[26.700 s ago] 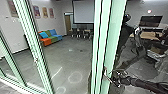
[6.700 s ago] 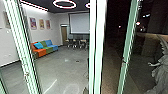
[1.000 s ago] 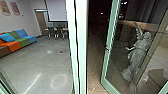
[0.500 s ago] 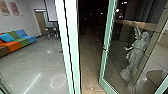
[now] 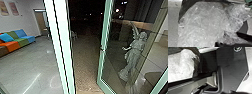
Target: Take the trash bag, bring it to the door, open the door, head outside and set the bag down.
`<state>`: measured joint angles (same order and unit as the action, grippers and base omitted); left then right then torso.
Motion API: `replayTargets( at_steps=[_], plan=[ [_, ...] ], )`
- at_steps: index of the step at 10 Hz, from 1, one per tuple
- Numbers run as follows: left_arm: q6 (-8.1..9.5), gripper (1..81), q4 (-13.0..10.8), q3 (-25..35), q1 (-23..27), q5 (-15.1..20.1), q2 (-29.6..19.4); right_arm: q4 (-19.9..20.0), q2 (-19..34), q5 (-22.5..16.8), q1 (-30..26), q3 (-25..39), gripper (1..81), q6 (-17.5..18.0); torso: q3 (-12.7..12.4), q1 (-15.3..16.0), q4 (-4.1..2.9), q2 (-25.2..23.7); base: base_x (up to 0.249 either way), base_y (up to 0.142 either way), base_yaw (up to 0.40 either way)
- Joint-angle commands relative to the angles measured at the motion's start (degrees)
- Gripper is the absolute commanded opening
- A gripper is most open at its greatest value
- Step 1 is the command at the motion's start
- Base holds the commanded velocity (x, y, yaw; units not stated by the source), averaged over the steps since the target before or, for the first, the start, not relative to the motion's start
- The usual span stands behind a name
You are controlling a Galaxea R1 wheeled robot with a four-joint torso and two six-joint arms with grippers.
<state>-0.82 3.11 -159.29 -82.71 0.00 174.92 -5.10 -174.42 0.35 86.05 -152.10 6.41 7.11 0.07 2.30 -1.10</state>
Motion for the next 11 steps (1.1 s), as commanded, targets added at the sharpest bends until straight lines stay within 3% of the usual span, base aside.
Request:
replayTargets(
  at_steps=[1, 2, 3, 4, 5, 6, 8, 9, 10, 11],
  plan=[
    [-0.24, 1.0, -0.65, -0.05, 2.51, 3.43, -0.01, 0.17, -0.51, -3.25, -2.15, 0.59, 81.1, -0.17, 0.00, 0.00, 0.00, 0.00, 0.000, -0.111, 0.000],
    [-0.24, 1.0, -0.65, -0.05, 2.51, 3.52, -0.01, 0.17, -0.60, -3.25, -2.15, 0.50, 81.1, -0.17, 0.00, 0.00, 0.00, 0.00, 0.000, -0.110, 0.000],
    [-0.24, 1.0, -0.65, -0.05, 2.51, 3.52, -0.01, 0.09, -0.69, -3.25, -2.15, 0.50, 81.1, -0.26, 0.00, 0.00, -2.20, -0.02, 0.000, -0.110, 0.000],
    [-0.24, 1.0, -0.65, -0.05, 2.42, 3.43, -0.01, 0.09, -0.78, -3.25, -2.15, 0.50, 81.1, -0.26, 0.00, 0.00, -5.55, -0.02, 0.000, -0.110, 0.000],
    [-0.24, 1.0, -0.65, -0.05, 2.50, 3.52, -0.01, 0.09, -0.78, -3.25, -2.15, 0.50, 81.1, -0.26, 0.00, 0.00, -6.17, 0.00, 0.000, -0.110, 0.000],
    [-0.24, 1.0, -0.65, -0.05, 2.51, 3.43, -0.01, 0.09, -0.78, -3.25, -2.15, 0.50, 81.1, -0.26, 0.00, 0.00, -2.35, 0.00, 0.000, -0.110, 0.000],
    [-0.24, 1.0, -0.65, -0.05, 2.42, 3.52, 0.08, 0.17, -0.78, -3.25, -2.15, 0.50, 81.1, -0.17, 0.00, 0.00, -5.52, 0.00, 0.000, -0.110, 0.000],
    [-0.24, 1.0, -0.74, -0.05, 2.42, 3.52, -0.01, 0.17, -0.78, -3.25, -2.15, 0.50, 81.1, -0.08, 0.00, 0.00, -2.76, 0.00, 0.000, -0.110, 0.000],
    [-0.24, 1.0, -0.74, -0.05, 2.42, 3.52, -0.01, 0.17, -0.78, -3.25, -2.15, 0.50, 81.1, -0.08, 0.00, 0.00, -0.79, 0.00, 0.000, -0.110, 0.000],
    [-0.24, 1.0, -0.74, -0.05, 2.42, 3.43, -0.01, 0.17, -0.78, -3.25, -2.15, 0.50, 81.1, -0.08, 0.00, 0.00, 0.13, -0.02, 0.000, -0.111, 0.000]
  ],
)
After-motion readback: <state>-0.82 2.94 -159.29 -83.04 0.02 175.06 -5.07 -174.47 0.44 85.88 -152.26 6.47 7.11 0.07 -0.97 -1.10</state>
